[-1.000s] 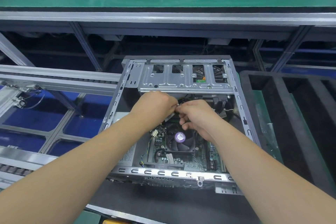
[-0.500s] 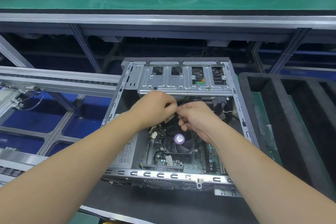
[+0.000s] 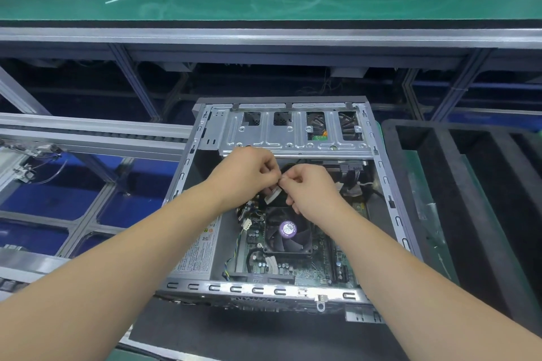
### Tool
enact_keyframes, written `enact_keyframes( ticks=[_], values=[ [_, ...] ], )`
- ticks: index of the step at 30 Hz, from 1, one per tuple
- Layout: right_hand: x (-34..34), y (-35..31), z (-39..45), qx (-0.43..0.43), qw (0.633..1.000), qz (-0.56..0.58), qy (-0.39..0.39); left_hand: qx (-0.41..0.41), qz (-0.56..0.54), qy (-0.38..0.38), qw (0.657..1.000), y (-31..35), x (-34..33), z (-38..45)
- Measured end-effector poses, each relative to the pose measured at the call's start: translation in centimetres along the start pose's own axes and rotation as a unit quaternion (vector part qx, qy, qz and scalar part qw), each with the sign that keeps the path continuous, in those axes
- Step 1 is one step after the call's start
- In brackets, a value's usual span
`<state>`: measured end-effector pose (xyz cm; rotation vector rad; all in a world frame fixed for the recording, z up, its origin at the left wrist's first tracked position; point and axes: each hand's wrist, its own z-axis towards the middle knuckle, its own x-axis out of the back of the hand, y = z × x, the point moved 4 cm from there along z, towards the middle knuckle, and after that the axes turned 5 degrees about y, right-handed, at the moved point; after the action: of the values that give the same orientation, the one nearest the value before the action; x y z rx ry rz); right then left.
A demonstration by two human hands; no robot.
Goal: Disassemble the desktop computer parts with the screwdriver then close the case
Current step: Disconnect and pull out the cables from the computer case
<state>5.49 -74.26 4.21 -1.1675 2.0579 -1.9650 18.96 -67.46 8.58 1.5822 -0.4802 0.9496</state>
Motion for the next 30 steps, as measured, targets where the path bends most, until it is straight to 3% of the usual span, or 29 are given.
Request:
enact_keyframes(
  ticks=[7, 16, 23, 30],
  values=[
    [0.0, -0.1, 0.0, 0.04, 0.997, -0.068, 0.024, -0.059, 0.114, 0.012, 0.992, 0.5, -0.3, 0.1],
    [-0.2, -0.7, -0.5, 0.112, 0.985, -0.124, 0.038, -0.09, 0.177, 0.016, 0.98, 0.0, -0.9, 0.2],
    [0.2, -1.7, -1.1, 0.179, 0.959, -0.212, 0.068, -0.071, 0.129, -0.009, 0.989, -0.3, -0.7, 0.3],
    [0.1, -2.0, -1.4, 0.187, 0.956, -0.207, 0.086, -0.053, 0.1, -0.013, 0.994, -0.2, -0.5, 0.3]
  ],
)
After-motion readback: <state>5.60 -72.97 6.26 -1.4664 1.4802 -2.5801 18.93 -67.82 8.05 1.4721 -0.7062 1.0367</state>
